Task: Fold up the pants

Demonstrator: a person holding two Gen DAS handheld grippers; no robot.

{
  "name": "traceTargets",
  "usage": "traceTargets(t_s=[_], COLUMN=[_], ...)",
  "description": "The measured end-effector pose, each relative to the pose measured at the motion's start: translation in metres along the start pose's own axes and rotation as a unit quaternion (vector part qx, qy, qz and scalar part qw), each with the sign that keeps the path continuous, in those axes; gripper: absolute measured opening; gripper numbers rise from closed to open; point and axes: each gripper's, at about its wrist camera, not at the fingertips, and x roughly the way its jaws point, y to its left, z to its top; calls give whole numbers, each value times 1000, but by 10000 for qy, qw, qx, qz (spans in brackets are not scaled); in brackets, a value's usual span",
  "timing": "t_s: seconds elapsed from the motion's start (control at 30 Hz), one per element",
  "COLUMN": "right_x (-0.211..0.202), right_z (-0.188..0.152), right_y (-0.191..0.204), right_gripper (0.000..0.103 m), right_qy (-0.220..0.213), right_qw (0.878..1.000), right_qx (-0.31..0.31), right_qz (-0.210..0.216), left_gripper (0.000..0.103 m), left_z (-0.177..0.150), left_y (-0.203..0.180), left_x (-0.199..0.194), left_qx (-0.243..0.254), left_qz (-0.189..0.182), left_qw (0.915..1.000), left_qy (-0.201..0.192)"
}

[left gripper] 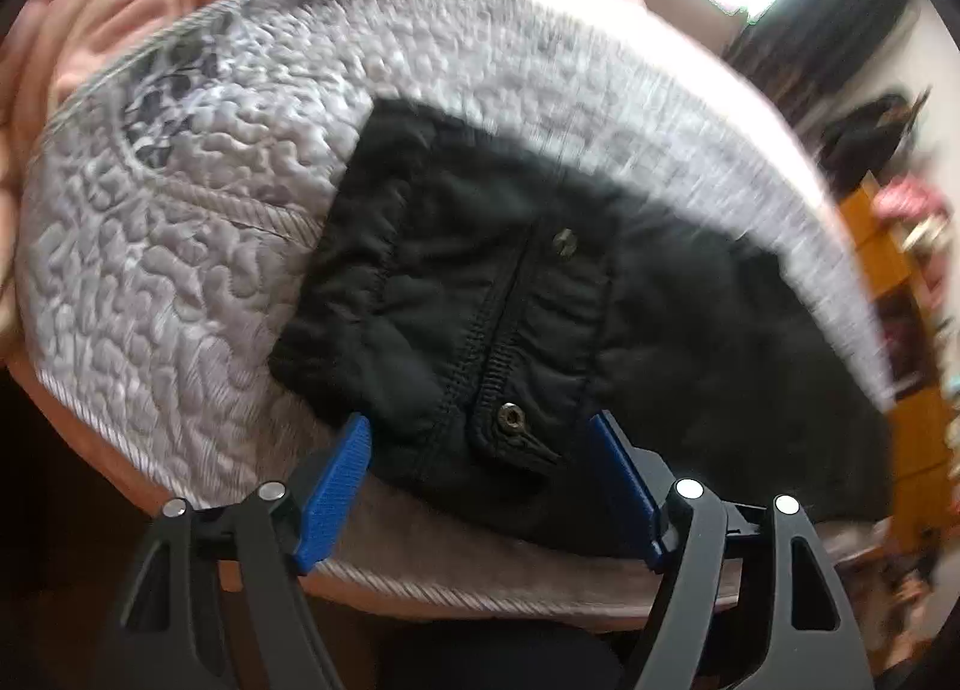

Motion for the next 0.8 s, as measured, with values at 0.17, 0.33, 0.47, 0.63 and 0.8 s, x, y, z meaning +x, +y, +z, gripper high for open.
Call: traceTargets(t_s=[0.17, 0.33, 0.47, 0.63, 0.8], right_x=[24, 44, 53, 51, 55], right_z=[8, 15, 14, 8, 5], right_y=[9, 14, 28, 17, 5], right_gripper=[56, 46, 5, 9, 40], right_qy=[-45, 22, 106, 75, 166], right_qw=[9997, 9995, 9990, 9995, 9996], right_qx=[-172, -175, -401, -153, -46], right_qz=[-170, -258, -149, -258, -214], left_gripper=[69, 59, 57, 57, 57], left_z=[6, 12, 11, 8, 9], left_y=[2, 10, 17, 18, 19], left_x=[27, 29, 20, 15, 18], left_qx=[-58, -410, -664, -726, -731], left_qz=[423, 604, 736, 720, 674], left_qw=[9981, 9963, 9947, 9946, 9948], left_qy=[445, 456, 272, 169, 209])
